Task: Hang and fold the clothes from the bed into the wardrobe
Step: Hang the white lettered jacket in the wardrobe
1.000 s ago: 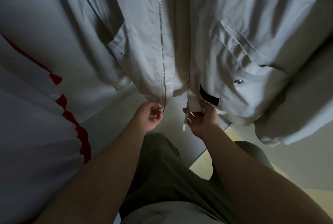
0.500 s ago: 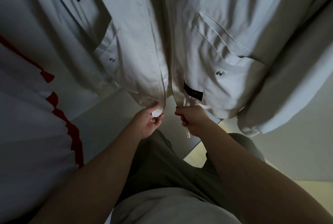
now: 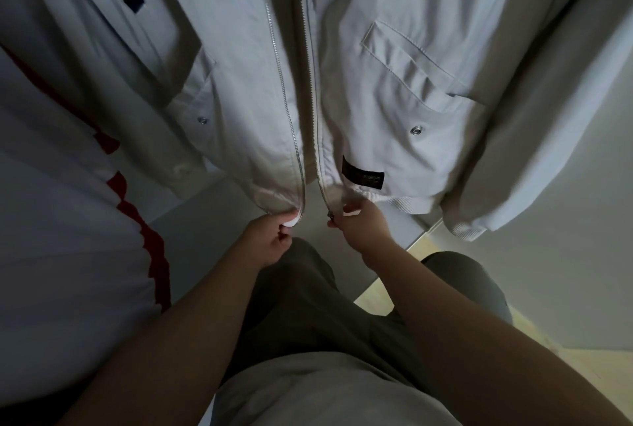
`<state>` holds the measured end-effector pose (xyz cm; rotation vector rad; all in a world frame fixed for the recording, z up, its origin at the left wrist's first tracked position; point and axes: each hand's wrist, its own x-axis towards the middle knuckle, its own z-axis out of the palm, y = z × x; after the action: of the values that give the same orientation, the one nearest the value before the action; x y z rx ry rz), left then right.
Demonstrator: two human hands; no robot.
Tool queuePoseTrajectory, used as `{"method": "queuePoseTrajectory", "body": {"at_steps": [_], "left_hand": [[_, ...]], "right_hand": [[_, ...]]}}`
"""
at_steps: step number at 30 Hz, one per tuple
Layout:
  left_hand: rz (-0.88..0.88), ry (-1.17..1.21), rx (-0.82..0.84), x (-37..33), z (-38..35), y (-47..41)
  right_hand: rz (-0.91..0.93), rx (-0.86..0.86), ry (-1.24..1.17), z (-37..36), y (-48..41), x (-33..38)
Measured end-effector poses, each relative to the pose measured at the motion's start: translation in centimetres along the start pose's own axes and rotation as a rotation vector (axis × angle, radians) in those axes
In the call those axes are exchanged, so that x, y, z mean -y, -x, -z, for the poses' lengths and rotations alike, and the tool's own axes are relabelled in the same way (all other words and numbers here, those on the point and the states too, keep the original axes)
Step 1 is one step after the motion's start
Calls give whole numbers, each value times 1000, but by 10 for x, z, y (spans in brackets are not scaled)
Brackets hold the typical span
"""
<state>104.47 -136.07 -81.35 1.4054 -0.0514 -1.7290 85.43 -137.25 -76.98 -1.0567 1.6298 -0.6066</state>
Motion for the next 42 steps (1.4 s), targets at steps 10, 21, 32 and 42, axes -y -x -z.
{"method": "queuePoseTrajectory", "body": {"at_steps": [10,21,32,42], "left_hand": [[-49,-130,49,-3,0,17],[-149,-106,58,11,-3,36],[-239,-24,-85,23,-30,39],[-258,-107,95,17,-27,42]], "right_hand": [[125,-7,79,-12,5,0],[86,-8,65,-8,10,-6],[80,153,188,-14,14,-2],[84,192,119,-16,15,-1]]}}
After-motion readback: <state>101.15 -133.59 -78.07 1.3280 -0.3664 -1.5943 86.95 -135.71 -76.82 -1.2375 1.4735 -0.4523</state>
